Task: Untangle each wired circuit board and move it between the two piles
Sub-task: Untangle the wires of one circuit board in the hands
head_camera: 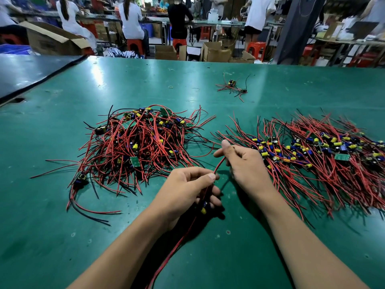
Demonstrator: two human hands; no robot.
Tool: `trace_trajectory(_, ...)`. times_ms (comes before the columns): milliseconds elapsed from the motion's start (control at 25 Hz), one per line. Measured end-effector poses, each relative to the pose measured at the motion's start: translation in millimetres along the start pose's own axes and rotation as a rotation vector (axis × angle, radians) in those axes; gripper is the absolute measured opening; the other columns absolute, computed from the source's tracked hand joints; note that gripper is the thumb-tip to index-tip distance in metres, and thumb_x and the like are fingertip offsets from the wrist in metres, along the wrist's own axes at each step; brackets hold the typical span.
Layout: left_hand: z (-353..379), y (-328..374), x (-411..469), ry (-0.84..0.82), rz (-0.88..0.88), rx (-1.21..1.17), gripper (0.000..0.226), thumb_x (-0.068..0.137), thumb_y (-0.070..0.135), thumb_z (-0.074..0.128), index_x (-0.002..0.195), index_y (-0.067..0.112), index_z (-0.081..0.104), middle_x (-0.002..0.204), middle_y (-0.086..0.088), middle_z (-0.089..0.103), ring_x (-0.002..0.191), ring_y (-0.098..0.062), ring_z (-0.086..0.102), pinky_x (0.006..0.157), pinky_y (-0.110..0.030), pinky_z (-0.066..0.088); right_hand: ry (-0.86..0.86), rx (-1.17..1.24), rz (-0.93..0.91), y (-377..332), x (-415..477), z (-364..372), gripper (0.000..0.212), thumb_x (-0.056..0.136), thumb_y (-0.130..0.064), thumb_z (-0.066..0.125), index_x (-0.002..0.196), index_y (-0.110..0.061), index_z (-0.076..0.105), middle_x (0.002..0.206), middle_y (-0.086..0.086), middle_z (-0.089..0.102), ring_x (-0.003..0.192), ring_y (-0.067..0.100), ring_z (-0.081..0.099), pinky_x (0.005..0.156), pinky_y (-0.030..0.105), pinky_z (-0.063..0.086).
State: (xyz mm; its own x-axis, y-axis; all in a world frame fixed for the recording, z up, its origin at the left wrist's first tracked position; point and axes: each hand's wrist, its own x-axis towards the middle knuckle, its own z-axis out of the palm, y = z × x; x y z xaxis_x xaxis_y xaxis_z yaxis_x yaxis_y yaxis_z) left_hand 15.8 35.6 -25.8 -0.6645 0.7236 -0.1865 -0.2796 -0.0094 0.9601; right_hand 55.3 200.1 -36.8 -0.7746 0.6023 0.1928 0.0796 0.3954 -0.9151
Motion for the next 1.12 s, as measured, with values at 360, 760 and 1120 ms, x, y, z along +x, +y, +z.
trace_trajectory(360, -10, 3, 0, 0.009, -0.048, 0.005, 0.013, 0.091, -0.009, 0.056, 0.098, -0.001, 0.065, 0.083, -0.017, 0.073, 0.069, -0.024, 0.072, 0.056, -0.028, 0.059, -0.11, 0.569, 0.413, -10, 0, 5, 0.082, 0.061, -0.073, 0.068, 0.107, -0.006, 0.071, 0.062, -0.007, 0.045, 0.041, 0.007, 0.034, 0.04, 0.019, 0.03)
trace_trajectory(760, -15, 16, 7, -0.023, -0.128, -0.447, 0.06, 0.095, 0.052, 0.04, 0.12, 0.001, 0.059, 0.114, -0.018, 0.071, 0.1, -0.031, 0.071, 0.076, -0.045, 0.061, -0.094, 0.59, 0.477, -12, 1, 2, 0.09, 0.066, -0.081, 0.053, 0.116, -0.007, 0.065, 0.079, 0.002, 0.053, 0.046, 0.009, 0.044, 0.043, 0.023, 0.041)
trace_trajectory(1120, -25, 16, 7, -0.034, -0.061, -0.672, 0.075, 0.093, 0.061, 0.039, 0.13, -0.003, 0.052, 0.125, -0.023, 0.064, 0.115, -0.037, 0.063, 0.097, -0.052, 0.051, -0.23, 0.493, 0.435, -15, -4, 4, 0.069, 0.068, -0.076, 0.062, 0.089, -0.011, 0.064, 0.064, -0.003, 0.052, 0.045, 0.011, 0.045, 0.043, 0.022, 0.036)
